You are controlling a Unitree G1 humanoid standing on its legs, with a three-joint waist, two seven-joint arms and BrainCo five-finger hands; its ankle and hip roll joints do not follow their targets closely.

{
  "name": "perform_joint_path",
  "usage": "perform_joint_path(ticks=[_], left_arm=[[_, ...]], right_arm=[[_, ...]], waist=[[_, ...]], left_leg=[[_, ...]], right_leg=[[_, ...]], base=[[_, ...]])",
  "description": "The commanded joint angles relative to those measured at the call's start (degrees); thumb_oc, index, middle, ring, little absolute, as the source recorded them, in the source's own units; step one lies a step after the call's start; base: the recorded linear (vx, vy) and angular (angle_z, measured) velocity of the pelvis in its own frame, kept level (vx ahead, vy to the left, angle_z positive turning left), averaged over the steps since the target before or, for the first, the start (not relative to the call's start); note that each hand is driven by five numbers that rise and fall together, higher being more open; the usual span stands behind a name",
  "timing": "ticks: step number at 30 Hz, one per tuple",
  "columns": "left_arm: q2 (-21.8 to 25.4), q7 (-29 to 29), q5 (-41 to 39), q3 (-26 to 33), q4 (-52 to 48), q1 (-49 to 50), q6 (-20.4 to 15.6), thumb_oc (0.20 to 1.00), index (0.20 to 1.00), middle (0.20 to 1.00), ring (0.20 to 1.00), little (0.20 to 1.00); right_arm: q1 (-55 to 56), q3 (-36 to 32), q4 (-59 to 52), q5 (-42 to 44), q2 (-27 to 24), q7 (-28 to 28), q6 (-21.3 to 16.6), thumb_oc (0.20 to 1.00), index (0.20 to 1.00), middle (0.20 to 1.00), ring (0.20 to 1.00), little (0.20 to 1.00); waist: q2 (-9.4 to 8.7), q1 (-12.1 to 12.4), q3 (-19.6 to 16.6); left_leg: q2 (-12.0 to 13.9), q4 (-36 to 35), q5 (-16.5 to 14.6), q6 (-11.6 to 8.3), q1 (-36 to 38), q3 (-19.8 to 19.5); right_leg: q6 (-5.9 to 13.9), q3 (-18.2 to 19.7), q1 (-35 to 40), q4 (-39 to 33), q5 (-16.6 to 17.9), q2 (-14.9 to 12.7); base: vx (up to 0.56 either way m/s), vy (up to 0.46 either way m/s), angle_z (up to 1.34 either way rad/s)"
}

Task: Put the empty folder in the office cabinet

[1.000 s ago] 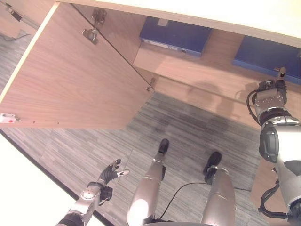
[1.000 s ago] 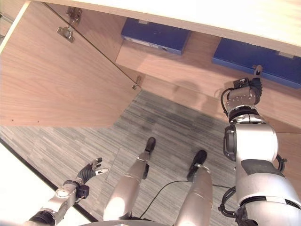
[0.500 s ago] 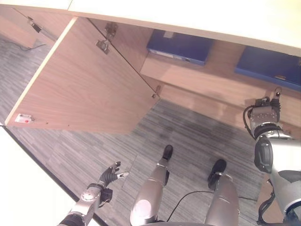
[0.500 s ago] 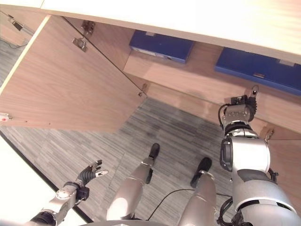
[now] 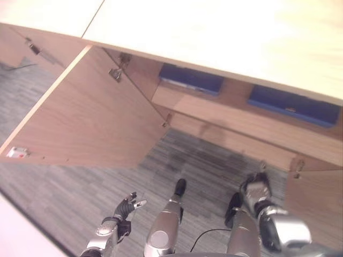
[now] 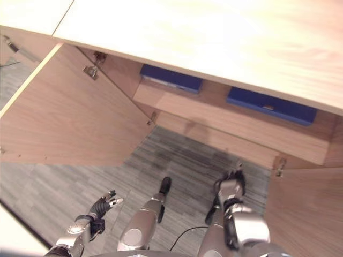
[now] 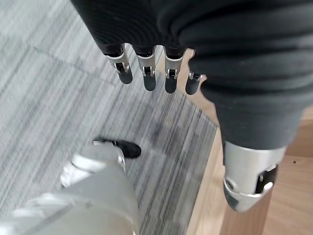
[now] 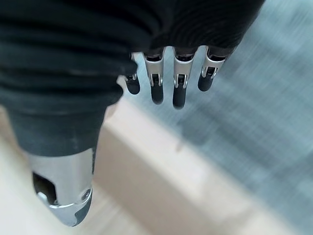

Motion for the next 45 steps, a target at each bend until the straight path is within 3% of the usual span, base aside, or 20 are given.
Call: perform_joint_path(ticks=[1, 9, 16, 21, 24, 25, 28, 30, 41, 42, 44, 45], left_arm=[[-0.2, 0.8, 3.2, 3.9, 5.4, 1.1, -1.9, 1.0, 1.0, 1.0, 1.0, 1.0], [-1.8, -1.7, 7.4, 9.0, 10.3, 4.4, -3.3, 1.0, 1.0, 1.0, 1.0, 1.0], [-2.5, -2.3, 10.9, 9.6, 12.2, 5.3, -3.5, 1.0, 1.0, 1.0, 1.0, 1.0], [-1.9, -2.9, 12.1, 9.2, 11.0, 5.2, -3.5, 1.0, 1.0, 1.0, 1.0, 1.0], [-1.3, -2.9, 11.4, 8.9, 10.3, 4.7, -3.7, 1.0, 1.0, 1.0, 1.0, 1.0], [-1.5, -3.0, 10.7, 8.6, 10.2, 4.4, -3.7, 1.0, 1.0, 1.0, 1.0, 1.0], [-1.3, -3.2, 10.7, 8.3, 10.8, 3.6, -3.7, 1.0, 1.0, 1.0, 1.0, 1.0], [-1.8, -3.0, 10.9, 8.2, 12.1, 3.4, -3.8, 1.0, 1.0, 1.0, 1.0, 1.0], [-3.4, -2.9, 9.7, 10.1, 15.8, 5.1, -3.1, 1.0, 1.0, 1.0, 1.0, 1.0], [-3.7, -2.8, 8.6, 10.0, 15.4, 4.0, -2.8, 1.0, 1.0, 1.0, 1.0, 1.0], [-3.9, -3.0, 8.2, 10.1, 15.0, 3.6, -2.5, 1.0, 1.0, 1.0, 1.0, 1.0], [-3.9, -3.0, 8.2, 10.3, 14.8, 3.8, -2.5, 1.0, 1.0, 1.0, 1.0, 1.0]], right_arm=[[4.1, 3.0, -7.0, -12.5, -1.3, 5.3, -0.7, 1.0, 1.0, 1.0, 1.0, 1.0], [17.4, 15.9, -16.5, -40.0, -6.6, 12.3, 2.9, 1.0, 1.0, 1.0, 1.0, 1.0], [20.7, 19.4, -19.4, -49.6, -8.1, 15.3, 3.9, 1.0, 1.0, 1.0, 1.0, 1.0], [21.4, 19.2, -22.1, -51.2, -7.9, 16.2, 3.6, 1.0, 1.0, 1.0, 1.0, 1.0], [21.8, 18.8, -22.2, -51.0, -7.9, 16.0, 3.3, 1.0, 1.0, 1.0, 1.0, 1.0], [22.1, 18.7, -21.4, -50.4, -7.9, 16.1, 3.4, 1.0, 1.0, 1.0, 1.0, 1.0], [22.2, 18.7, -19.9, -50.2, -7.9, 16.0, 3.5, 1.0, 1.0, 1.0, 1.0, 1.0], [23.1, 18.3, -18.9, -50.2, -8.3, 16.1, 3.7, 1.0, 1.0, 1.0, 1.0, 1.0], [23.5, 18.1, -17.0, -49.4, -9.1, 16.8, 3.7, 1.0, 1.0, 1.0, 1.0, 1.0], [22.2, 17.5, -17.0, -49.0, -10.2, 16.1, 3.5, 1.0, 1.0, 1.0, 1.0, 1.0], [20.2, 17.6, -15.9, -48.7, -10.9, 15.5, 3.6, 1.0, 1.0, 1.0, 1.0, 1.0], [19.5, 17.7, -15.5, -48.6, -10.8, 15.4, 3.7, 1.0, 1.0, 1.0, 1.0, 1.0]], waist=[[-1.65, -0.9, 0.6], [-5.33, -5.2, -5.9], [-6.35, -6.0, -9.9], [-5.84, -6.6, -9.9], [-5.47, -7.3, -9.8], [-5.21, -8.0, -9.8], [-5.12, -8.3, -9.9], [-5.56, -7.9, -11.3], [-5.45, -5.1, -11.7], [-5.74, -5.0, -9.9], [-6.19, -5.3, -9.1], [-6.51, -5.2, -9.1]], left_leg=[[0.6, -7.8, 1.5, 1.48, 4.2, 3.5], [0.3, -13.0, 0.9, 1.54, 14.4, 8.5], [-1.0, -13.0, -1.1, 2.49, 18.9, 10.0], [-1.4, -13.0, -0.9, 3.29, 20.1, 10.4], [-1.8, -13.0, 0.1, 3.66, 19.9, 8.4], [-2.0, -13.0, 0.5, 3.68, 19.8, 7.4], [-2.6, -13.0, 1.2, 3.31, 19.7, 5.9], [-3.4, -13.0, 1.5, 2.52, 19.7, 4.0], [-2.6, -13.0, 4.1, 0.13, 17.4, -1.6], [-1.3, -11.1, 5.5, -0.87, 14.3, 3.0], [1.6, -7.9, 4.7, -0.43, 12.8, 11.7], [2.9, -6.8, 3.9, -0.43, 13.0, 14.0]], right_leg=[[3.5, 0.3, 9.9, -5.2, -2.5, 2.6], [5.79, 2.1, 17.9, -15.1, 3.0, 3.3], [6.54, 2.9, 21.6, -16.1, 3.8, 2.2], [7.91, 2.9, 19.6, -7.1, 3.7, 1.0], [8.44, 7.3, 19.0, -4.4, 2.5, 3.4], [7.71, 10.9, 18.9, -4.1, 0.9, 5.6], [6.41, 14.2, 20.1, -6.6, -0.7, 7.5], [4.77, 12.8, 24.6, -12.7, -1.4, 7.4], [3.55, 8.0, 30.4, -22.0, 0.3, 7.1], [4.02, 6.1, 30.6, -22.5, 0.4, 6.1], [4.33, 4.4, 30.2, -22.6, 1.0, 4.8], [4.33, 4.1, 30.1, -22.6, 1.5, 4.4]], base=[[0.07, 0.129, -0.26], [0.09, 0.135, -0.38], [0.06, 0.127, -0.14], [-0.06, 0.118, 0.01], [-0.04, 0.026, 0.17], [-0.02, 0.019, 0.33], [-0.01, -0.002, 0.77], [0.05, -0.14, 0.81], [-0.05, -0.092, 0.52], [-0.25, 0.079, 0.76], [-0.24, 0.097, 1.31], [-0.12, 0.083, 0.92]])
